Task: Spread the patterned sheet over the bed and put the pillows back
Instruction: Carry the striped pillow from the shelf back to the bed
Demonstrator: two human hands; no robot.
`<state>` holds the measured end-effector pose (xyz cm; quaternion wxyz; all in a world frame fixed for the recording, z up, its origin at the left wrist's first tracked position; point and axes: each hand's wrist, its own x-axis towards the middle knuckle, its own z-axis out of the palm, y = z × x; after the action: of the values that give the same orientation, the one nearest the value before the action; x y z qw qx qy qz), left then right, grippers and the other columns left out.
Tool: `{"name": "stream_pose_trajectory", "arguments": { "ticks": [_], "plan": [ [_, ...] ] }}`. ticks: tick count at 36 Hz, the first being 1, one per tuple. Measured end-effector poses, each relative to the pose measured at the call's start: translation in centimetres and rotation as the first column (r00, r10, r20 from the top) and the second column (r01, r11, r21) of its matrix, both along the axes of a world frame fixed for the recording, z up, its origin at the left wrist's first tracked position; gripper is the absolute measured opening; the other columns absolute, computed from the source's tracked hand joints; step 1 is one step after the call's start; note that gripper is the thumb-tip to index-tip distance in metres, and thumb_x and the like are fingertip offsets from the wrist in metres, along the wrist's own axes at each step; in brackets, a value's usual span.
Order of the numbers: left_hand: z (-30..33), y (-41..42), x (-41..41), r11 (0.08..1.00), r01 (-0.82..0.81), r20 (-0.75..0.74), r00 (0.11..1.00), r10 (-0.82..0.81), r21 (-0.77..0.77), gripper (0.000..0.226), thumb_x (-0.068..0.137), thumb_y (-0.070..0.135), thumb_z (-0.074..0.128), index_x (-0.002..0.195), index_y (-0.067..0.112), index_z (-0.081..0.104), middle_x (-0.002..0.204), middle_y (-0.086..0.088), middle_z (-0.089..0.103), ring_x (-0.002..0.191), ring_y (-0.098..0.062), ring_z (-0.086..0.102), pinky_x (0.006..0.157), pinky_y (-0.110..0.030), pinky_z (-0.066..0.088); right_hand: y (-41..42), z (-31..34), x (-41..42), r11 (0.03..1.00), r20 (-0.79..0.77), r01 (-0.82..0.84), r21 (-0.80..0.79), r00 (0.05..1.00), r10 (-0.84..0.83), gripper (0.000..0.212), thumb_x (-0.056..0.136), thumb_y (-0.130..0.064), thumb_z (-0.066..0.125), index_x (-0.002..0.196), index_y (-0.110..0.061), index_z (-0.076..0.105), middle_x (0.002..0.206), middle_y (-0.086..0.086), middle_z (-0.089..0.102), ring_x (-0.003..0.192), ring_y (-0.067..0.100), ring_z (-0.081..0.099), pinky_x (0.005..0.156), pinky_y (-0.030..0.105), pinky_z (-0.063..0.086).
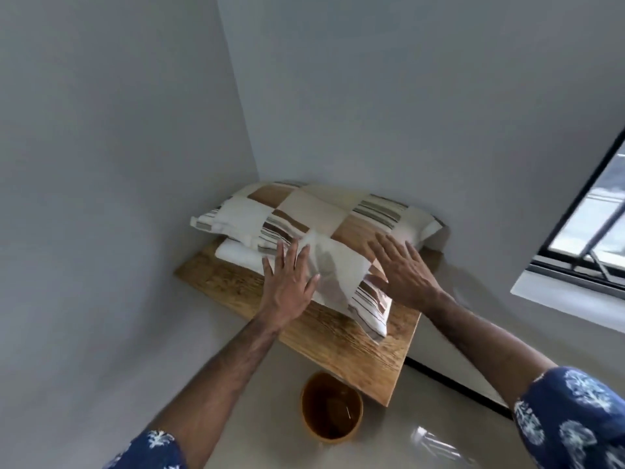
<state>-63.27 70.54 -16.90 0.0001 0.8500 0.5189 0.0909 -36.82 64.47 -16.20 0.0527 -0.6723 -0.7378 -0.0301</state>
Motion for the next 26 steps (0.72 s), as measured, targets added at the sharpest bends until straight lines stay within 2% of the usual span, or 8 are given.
{"name": "stream_pose_trajectory", "arguments": {
  "ticks": [3, 5, 8, 11, 14, 16, 21, 26],
  "plan": [
    [-0.2, 1.7, 0.1, 1.000, -0.027, 0.032, 0.999, 0.028, -0.002, 0.071, 0.103, 0.057, 0.033, 0.162, 0.024, 0.008, 0.170, -0.006, -0.007, 0.156, -0.032, -0.008, 0.120, -0.059, -0.002, 2.8, 0.5, 0.7, 1.000, 0.007, -0.001, 0.026, 1.000, 0.001, 0.079, 0.100, -0.065, 0.027, 0.160, -0.015, 0.017, 0.168, 0.013, 0.012, 0.154, 0.033, 0.018, 0.122, 0.058, 0.020],
    [-0.6, 2.9, 0.3, 0.999, -0.050, 0.065, 0.997, 0.051, -0.022, 0.070, 0.104, 0.056, 0.033, 0.162, 0.025, 0.008, 0.171, -0.006, -0.006, 0.156, -0.033, -0.006, 0.121, -0.060, 0.000, 4.6, 0.7, 1.2, 1.000, 0.016, -0.006, 0.019, 1.000, 0.005, 0.080, 0.098, -0.067, 0.024, 0.158, -0.014, 0.023, 0.166, 0.015, 0.018, 0.151, 0.035, 0.025, 0.119, 0.058, 0.027],
    [-1.0, 4.4, 0.6, 0.997, -0.063, 0.128, 0.989, 0.069, -0.051, 0.066, 0.104, 0.052, 0.038, 0.160, 0.026, 0.015, 0.170, -0.008, 0.001, 0.156, -0.037, 0.001, 0.121, -0.065, 0.009, 6.5, 1.1, 1.9, 1.000, 0.027, -0.018, -0.001, 0.999, 0.018, 0.090, 0.090, -0.072, 0.016, 0.157, -0.013, 0.028, 0.164, 0.014, 0.026, 0.149, 0.035, 0.029, 0.119, 0.055, 0.028],
    [-1.2, 6.7, 1.4, 0.995, -0.093, 0.097, 0.991, 0.095, -0.027, 0.071, 0.103, 0.051, 0.042, 0.160, 0.018, 0.017, 0.170, -0.012, 0.003, 0.155, -0.040, 0.006, 0.119, -0.068, 0.020, 9.2, 1.4, 3.0, 1.000, 0.061, -0.025, 0.006, 0.998, 0.024, 0.095, 0.085, -0.076, 0.019, 0.156, -0.014, 0.031, 0.162, 0.012, 0.031, 0.146, 0.034, 0.034, 0.117, 0.052, 0.032],
    [-1.1, 8.8, 2.7, 0.995, -0.094, 0.051, 0.994, 0.095, -0.013, 0.075, 0.103, 0.053, 0.039, 0.161, 0.015, 0.013, 0.170, -0.013, 0.005, 0.156, -0.039, 0.006, 0.118, -0.067, 0.023, 12.1, 1.5, 4.2, 1.000, 0.052, -0.002, 0.002, 0.999, 0.002, 0.096, 0.083, -0.079, 0.023, 0.153, -0.015, 0.035, 0.158, 0.012, 0.037, 0.143, 0.034, 0.038, 0.114, 0.050, 0.034],
    [-1.3, 10.2, 3.4, 0.996, -0.094, 0.060, 0.994, 0.094, 0.007, 0.074, 0.103, 0.055, 0.034, 0.161, 0.015, 0.013, 0.170, -0.011, 0.006, 0.156, -0.038, 0.006, 0.119, -0.066, 0.021, 13.9, 1.4, 5.0, 1.000, 0.027, 0.013, 0.000, 1.000, -0.013, 0.095, 0.084, -0.080, 0.023, 0.154, -0.016, 0.031, 0.160, 0.011, 0.033, 0.146, 0.034, 0.034, 0.117, 0.051, 0.031],
    [-3.3, 13.3, 4.3, 0.990, -0.134, 0.100, 0.986, 0.137, -0.039, 0.074, 0.101, 0.063, 0.013, 0.161, 0.021, 0.012, 0.171, -0.007, 0.005, 0.157, -0.035, 0.001, 0.123, -0.064, 0.009, 18.7, 0.4, 6.2, 0.998, -0.079, 0.049, -0.039, 0.996, -0.052, 0.081, 0.096, -0.071, 0.035, 0.158, -0.022, 0.020, 0.167, 0.005, 0.018, 0.152, 0.027, 0.020, 0.123, 0.050, 0.018],
    [-6.5, 13.6, 4.7, 0.984, -0.174, 0.105, 0.979, 0.176, -0.031, 0.072, 0.102, 0.062, 0.008, 0.162, 0.024, 0.011, 0.171, -0.005, 0.003, 0.157, -0.031, -0.006, 0.124, -0.061, 0.004, 22.8, -0.4, 6.5, 0.997, -0.172, 0.020, -0.080, 0.984, -0.034, 0.082, 0.094, -0.073, 0.037, 0.158, -0.023, 0.023, 0.165, 0.005, 0.024, 0.151, 0.026, 0.024, 0.121, 0.048, 0.020]
  ]
}}
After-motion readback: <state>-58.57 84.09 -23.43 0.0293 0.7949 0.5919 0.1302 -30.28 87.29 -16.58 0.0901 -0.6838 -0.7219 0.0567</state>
